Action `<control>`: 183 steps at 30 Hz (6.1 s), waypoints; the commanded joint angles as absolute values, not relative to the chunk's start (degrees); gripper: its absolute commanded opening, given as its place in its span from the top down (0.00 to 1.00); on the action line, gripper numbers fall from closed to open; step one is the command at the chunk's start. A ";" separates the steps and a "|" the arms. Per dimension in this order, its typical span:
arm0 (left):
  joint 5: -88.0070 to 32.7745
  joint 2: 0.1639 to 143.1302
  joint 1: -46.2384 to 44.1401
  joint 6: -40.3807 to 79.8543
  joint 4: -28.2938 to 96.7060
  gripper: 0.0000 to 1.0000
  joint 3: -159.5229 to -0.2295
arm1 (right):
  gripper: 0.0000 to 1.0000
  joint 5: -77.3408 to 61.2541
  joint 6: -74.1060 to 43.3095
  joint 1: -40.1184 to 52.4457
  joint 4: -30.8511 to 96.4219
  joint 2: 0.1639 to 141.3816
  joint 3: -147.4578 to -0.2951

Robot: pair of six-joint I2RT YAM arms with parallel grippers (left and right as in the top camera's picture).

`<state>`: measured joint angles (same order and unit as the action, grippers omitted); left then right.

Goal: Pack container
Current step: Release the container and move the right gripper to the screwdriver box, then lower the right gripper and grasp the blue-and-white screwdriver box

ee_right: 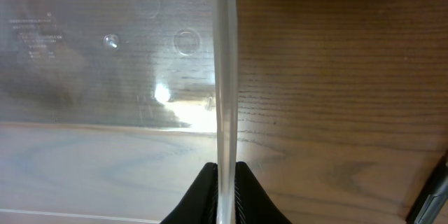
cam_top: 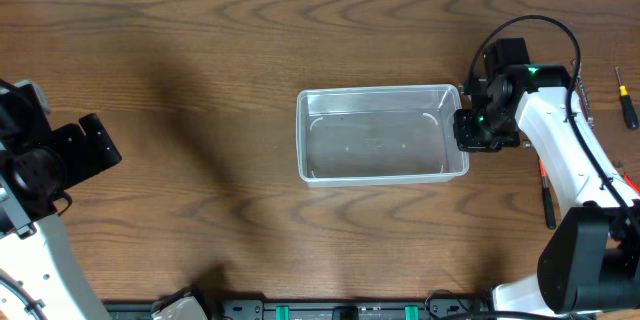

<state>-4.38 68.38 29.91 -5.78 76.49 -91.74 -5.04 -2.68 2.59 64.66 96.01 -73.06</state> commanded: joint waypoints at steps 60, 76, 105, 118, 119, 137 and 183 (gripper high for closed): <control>-4.99 68.60 30.20 -5.06 74.54 0.02 -92.38 | 0.01 -1.23 11.51 -17.41 72.88 108.12 -103.83; -4.99 68.60 30.20 -5.06 74.52 0.02 -92.38 | 0.01 -1.54 14.57 -17.17 83.70 131.87 -131.68; -4.99 68.60 30.20 -5.06 74.52 0.02 -92.38 | 0.01 -0.34 13.28 -16.91 78.98 142.63 -131.59; -4.99 68.60 30.20 -5.06 74.52 0.02 -92.38 | 0.01 -0.25 13.28 -15.90 78.26 143.44 -131.55; -4.99 68.60 30.20 -5.06 74.52 0.02 -92.38 | 0.01 -0.25 13.28 -15.84 78.22 143.50 -131.57; -4.97 68.60 30.20 -5.08 74.52 0.02 -92.38 | 0.01 -0.25 13.32 -15.77 76.86 143.72 -130.87; -4.97 68.60 30.20 -5.08 74.52 0.02 -92.38 | 0.10 2.55 12.88 -15.77 75.83 148.22 -130.28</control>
